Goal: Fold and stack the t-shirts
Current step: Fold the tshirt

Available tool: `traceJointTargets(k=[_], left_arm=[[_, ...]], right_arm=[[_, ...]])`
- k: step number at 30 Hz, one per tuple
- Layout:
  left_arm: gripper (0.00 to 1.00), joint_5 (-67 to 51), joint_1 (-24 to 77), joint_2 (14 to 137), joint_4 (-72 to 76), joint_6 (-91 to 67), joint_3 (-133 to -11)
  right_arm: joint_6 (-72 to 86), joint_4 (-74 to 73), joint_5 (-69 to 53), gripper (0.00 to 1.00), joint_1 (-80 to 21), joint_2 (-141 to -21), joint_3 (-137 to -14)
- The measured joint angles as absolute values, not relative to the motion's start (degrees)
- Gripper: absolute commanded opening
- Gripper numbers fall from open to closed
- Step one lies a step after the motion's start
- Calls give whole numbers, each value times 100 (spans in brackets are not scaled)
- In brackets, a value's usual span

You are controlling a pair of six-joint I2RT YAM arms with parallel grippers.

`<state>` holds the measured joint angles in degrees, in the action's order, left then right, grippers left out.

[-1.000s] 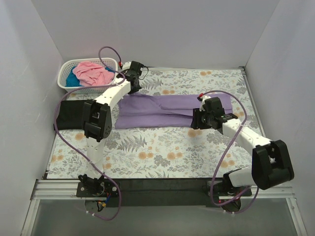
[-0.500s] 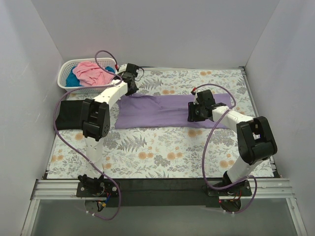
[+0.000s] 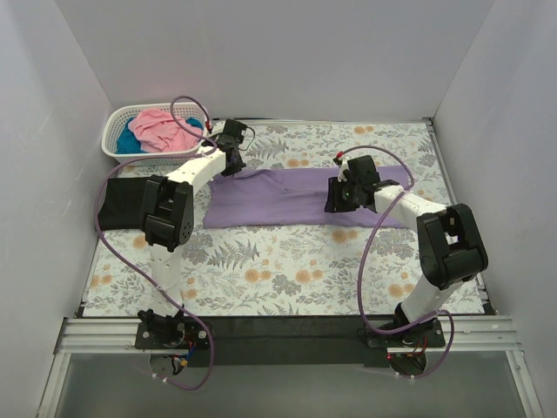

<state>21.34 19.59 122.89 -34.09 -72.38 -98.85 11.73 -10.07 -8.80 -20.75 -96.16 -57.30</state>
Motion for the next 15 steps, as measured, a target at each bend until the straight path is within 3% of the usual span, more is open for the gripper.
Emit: traceJointTargets(k=[4,15], left_arm=[[2,2126,1959,12274,-3393,-7240,-9854],[2,2045,1959,12160,-3378,-7242,-9835]], right_arm=[[1229,-781,-1514,39,-2075,-9762,-6239],[1758,523,-2558,39,-2163,-11769,-8193]])
